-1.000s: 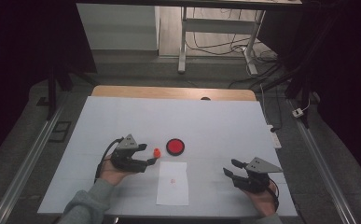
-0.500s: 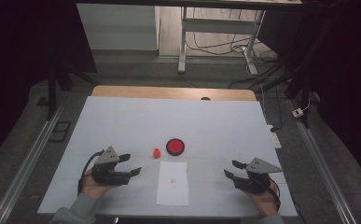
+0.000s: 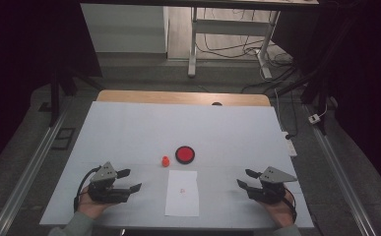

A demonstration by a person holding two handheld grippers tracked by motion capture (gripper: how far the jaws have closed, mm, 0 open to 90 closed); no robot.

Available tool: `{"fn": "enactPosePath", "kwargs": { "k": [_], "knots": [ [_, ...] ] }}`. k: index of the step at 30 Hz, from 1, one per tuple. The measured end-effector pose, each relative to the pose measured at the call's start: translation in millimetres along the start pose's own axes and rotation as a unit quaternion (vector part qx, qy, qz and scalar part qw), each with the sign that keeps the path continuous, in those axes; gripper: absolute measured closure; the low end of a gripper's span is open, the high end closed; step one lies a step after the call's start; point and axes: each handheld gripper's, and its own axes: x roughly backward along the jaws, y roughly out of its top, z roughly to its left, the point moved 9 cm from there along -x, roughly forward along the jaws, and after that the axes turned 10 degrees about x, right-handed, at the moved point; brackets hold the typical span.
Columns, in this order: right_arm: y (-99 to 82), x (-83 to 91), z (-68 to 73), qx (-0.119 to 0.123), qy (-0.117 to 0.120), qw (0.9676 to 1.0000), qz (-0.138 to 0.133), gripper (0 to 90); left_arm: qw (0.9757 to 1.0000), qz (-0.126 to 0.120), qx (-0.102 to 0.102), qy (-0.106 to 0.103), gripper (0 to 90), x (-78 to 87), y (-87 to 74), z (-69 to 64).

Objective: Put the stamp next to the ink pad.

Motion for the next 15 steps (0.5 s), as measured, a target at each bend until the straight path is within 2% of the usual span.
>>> {"fn": "enactPosePath", "kwargs": {
  "k": [2, 8, 15],
  "knots": [
    [-0.6, 0.9, -0.7, 0.002, -0.003, 1.0, 0.006, 46.2, 1.0, 0.001, -0.002, 0.001, 29.5, -1.1, 0.1, -0.1],
    [2.2, 2.8, -2.2, 0.001, -0.01, 1.0, -0.001, 46.2, 1.0, 0.0, 0.001, 0.002, 29.5, -0.3, 0.3, 1.1],
    [2.1, 2.5, -1.5, 0.0, -0.008, 1.0, -0.002, 46.1, 1.0, 0.0, 0.002, 0.003, 29.6, -0.6, 0.2, 1.5]
  ]
}}
